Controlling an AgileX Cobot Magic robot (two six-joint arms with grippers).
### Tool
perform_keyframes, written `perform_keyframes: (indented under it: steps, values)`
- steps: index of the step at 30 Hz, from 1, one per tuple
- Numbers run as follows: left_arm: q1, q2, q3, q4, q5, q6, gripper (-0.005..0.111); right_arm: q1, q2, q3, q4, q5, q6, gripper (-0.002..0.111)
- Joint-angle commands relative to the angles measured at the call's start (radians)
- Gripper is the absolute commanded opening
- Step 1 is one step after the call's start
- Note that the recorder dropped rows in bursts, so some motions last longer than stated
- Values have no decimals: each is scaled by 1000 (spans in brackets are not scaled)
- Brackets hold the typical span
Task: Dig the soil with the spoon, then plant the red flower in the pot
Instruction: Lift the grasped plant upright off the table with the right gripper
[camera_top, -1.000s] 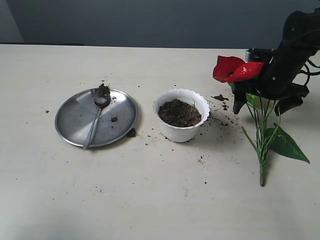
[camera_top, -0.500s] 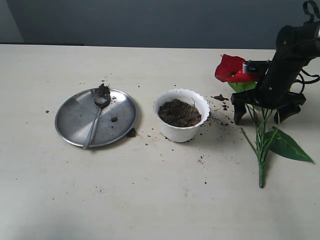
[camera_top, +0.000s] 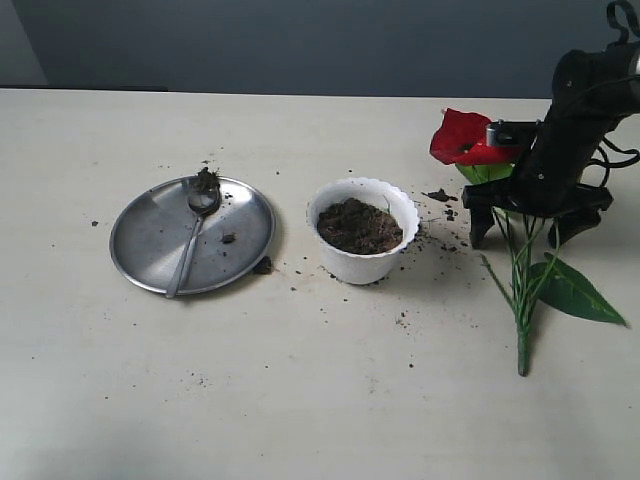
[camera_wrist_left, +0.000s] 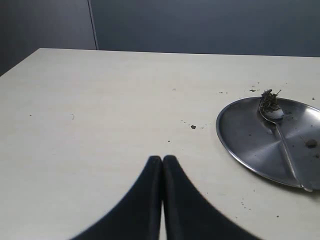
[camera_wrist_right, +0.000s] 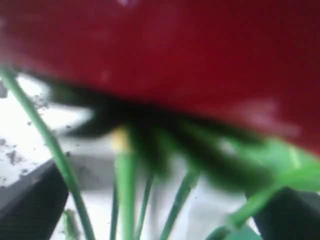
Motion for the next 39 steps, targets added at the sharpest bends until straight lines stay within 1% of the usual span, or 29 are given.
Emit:
perform_keyframes:
  steps: [1, 2, 3, 4, 6, 19, 25, 30, 39]
  values:
    - [-3, -5, 5, 0, -9, 0, 0, -4, 32, 10, 45, 47, 42, 52]
    - [-3, -5, 5, 0, -9, 0, 0, -4, 32, 10, 47, 49, 42, 44]
    - [-3, -5, 5, 0, -9, 0, 0, -4, 32, 10, 47, 65, 42, 27]
    - [-3, -5, 5, 0, -9, 0, 0, -4, 32, 10, 47, 67, 42, 12]
    - [-3, -5, 5, 0, -9, 0, 0, -4, 32, 10, 47, 72, 42, 0]
    - [-3, -5, 5, 0, -9, 5, 0, -4, 61, 10, 46, 56, 39, -1]
    - [-3, -5, 5, 0, -9, 5, 0, -4, 86, 10, 87, 65, -57, -1]
    - [-3, -5, 5, 0, -9, 5, 0, -4, 45, 8, 165, 24, -119, -1]
    - [-3, -5, 5, 0, -9, 5, 0, -4, -97, 8, 207, -92, -217, -1]
